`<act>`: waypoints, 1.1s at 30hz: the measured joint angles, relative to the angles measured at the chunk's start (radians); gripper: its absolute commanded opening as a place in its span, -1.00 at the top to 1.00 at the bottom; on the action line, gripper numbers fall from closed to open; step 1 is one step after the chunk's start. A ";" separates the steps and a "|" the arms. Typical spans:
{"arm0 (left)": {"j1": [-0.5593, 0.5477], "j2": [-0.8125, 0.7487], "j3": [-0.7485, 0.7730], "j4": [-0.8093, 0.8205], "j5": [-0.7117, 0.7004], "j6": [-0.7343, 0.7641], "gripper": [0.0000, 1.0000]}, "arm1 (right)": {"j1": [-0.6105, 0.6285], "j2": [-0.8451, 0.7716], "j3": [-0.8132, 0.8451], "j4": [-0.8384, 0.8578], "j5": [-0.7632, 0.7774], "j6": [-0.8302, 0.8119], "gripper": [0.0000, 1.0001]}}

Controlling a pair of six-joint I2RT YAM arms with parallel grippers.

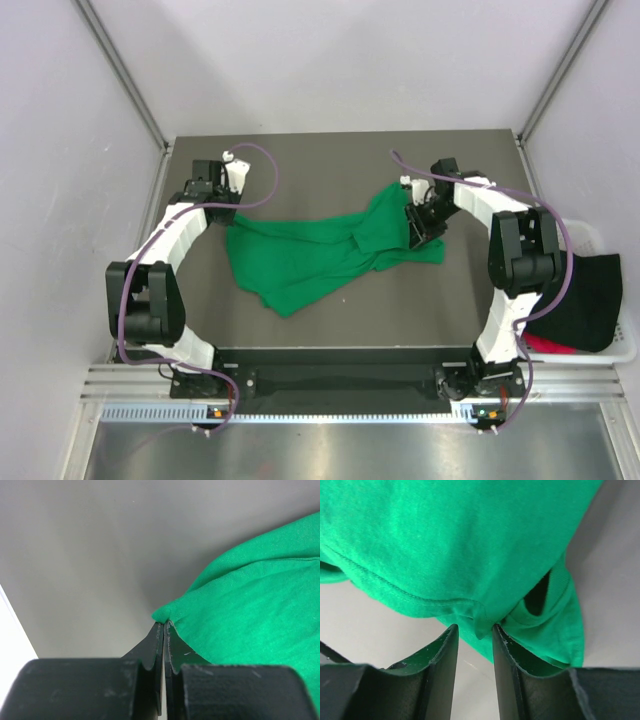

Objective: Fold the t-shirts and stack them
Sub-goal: Flatten the tshirt out

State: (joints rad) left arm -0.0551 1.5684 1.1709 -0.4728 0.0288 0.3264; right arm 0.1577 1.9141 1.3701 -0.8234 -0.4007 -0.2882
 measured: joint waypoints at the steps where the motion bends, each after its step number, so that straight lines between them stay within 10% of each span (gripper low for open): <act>1: 0.000 0.000 -0.001 0.000 0.000 0.000 1.00 | 0.000 0.000 0.000 -0.002 -0.006 0.000 0.33; 18: 0.000 0.000 -0.015 0.002 0.000 0.000 1.00 | -0.001 0.028 0.007 0.009 -0.022 0.018 0.38; 22: 0.000 0.000 -0.017 0.002 0.000 0.000 1.00 | -0.001 0.028 0.007 0.024 -0.016 0.027 1.00; 33: 0.000 -0.034 -0.017 -0.004 -0.030 0.013 1.00 | -0.002 -0.040 0.007 0.020 0.034 0.021 1.00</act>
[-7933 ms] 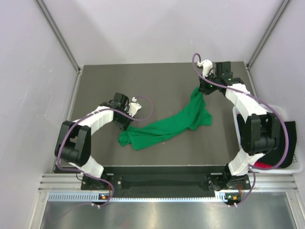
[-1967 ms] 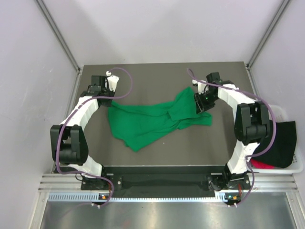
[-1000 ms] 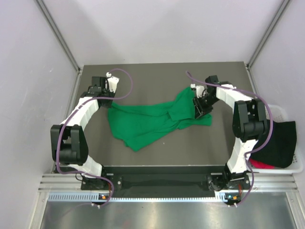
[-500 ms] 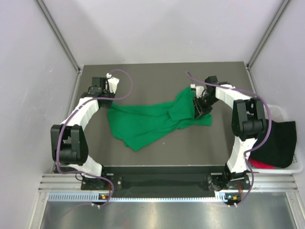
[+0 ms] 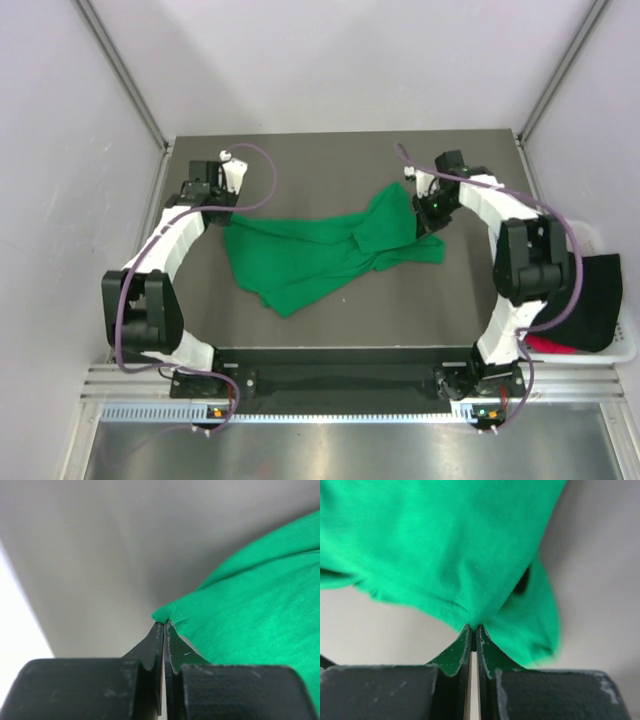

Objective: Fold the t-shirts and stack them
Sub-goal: Flatten the tshirt out

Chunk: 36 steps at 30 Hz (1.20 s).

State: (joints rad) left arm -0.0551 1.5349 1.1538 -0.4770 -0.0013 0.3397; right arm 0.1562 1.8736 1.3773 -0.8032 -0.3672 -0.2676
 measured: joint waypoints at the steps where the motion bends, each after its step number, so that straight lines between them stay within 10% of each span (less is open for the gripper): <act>1: 0.000 -0.019 0.004 -0.006 -0.007 0.006 1.00 | 0.000 -0.039 0.005 -0.010 0.018 -0.008 1.00; 14: -0.005 -0.264 0.431 -0.105 -0.006 0.055 1.00 | -0.002 -0.701 0.190 0.236 0.243 -0.132 1.00; 36: -0.006 -0.682 0.725 -0.257 0.071 0.120 1.00 | -0.003 -1.145 0.538 0.204 0.296 -0.211 1.00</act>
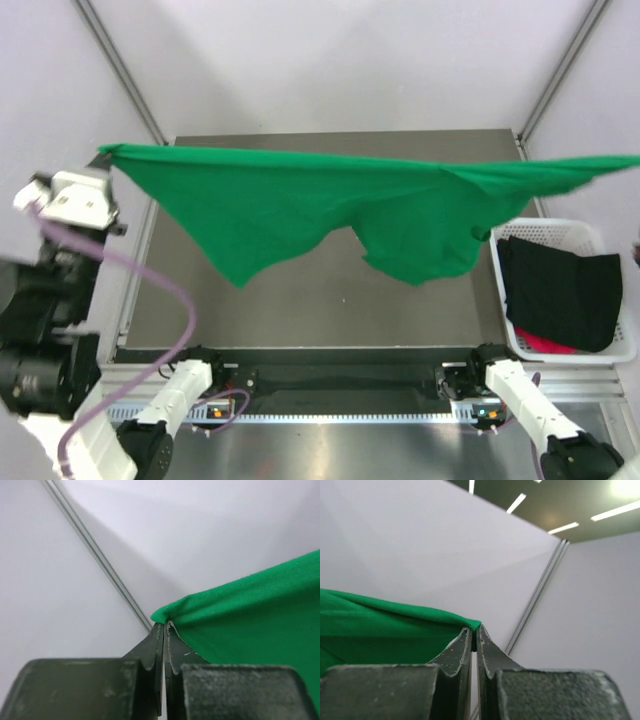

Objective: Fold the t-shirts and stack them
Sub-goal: Flatten the tshirt out

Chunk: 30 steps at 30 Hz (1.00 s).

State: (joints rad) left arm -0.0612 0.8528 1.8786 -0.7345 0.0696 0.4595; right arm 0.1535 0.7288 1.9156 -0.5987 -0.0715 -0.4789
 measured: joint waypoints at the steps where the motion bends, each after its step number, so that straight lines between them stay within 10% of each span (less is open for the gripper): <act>1: 0.000 -0.011 0.027 0.000 0.003 0.000 1.00 | -0.001 -0.017 0.022 0.000 -0.007 0.000 1.00; 8: 0.000 -0.026 0.074 0.032 -0.014 0.050 1.00 | -0.013 -0.045 0.023 0.042 -0.027 -0.005 1.00; 22: 0.000 0.160 -0.889 0.185 -0.068 0.233 1.00 | -0.013 0.277 -0.800 0.192 0.002 -0.062 1.00; 30: 0.000 0.508 -1.005 0.454 -0.090 0.280 1.00 | -0.013 0.651 -0.767 0.301 0.014 -0.070 1.00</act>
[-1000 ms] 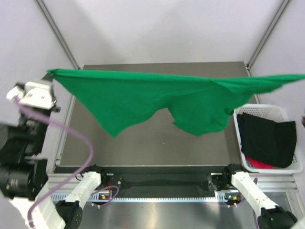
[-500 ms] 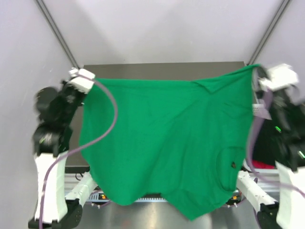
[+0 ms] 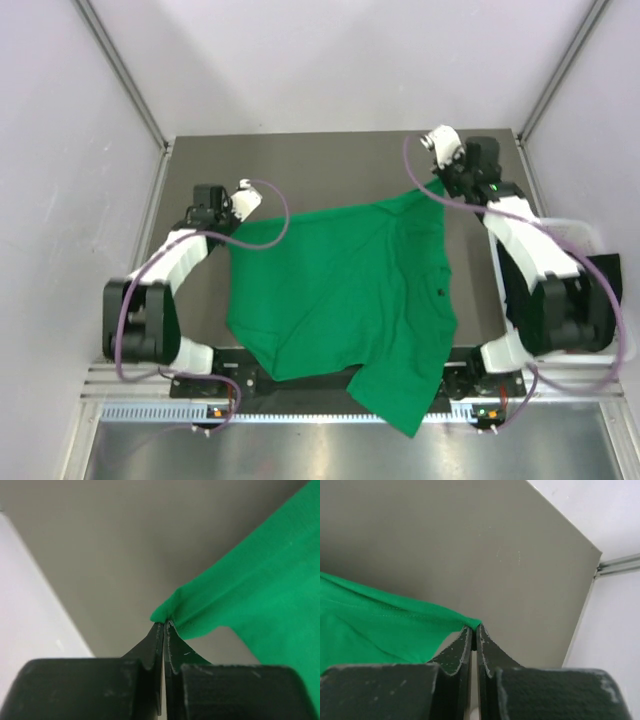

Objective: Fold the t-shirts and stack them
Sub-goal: Flatten the tshirt out, then fold the tshirt

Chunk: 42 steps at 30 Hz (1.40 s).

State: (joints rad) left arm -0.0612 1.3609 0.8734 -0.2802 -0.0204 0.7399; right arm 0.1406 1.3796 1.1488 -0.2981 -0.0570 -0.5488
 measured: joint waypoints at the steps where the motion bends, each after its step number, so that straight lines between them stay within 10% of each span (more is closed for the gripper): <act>1: 0.000 0.060 0.015 0.023 -0.005 0.001 1.00 | 0.000 0.056 0.031 0.010 0.008 0.002 1.00; 23: 0.000 0.625 0.583 0.207 -0.181 0.031 1.00 | 0.000 0.794 0.773 0.053 0.087 0.164 1.00; 42: 0.002 0.618 0.582 0.239 -0.182 -0.008 1.00 | 0.018 0.822 0.739 0.070 0.086 0.187 1.00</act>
State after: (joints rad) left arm -0.0593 1.9789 1.4555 -0.0410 -0.2020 0.7322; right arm 0.1581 2.2013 1.8881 -0.2279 0.0288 -0.3622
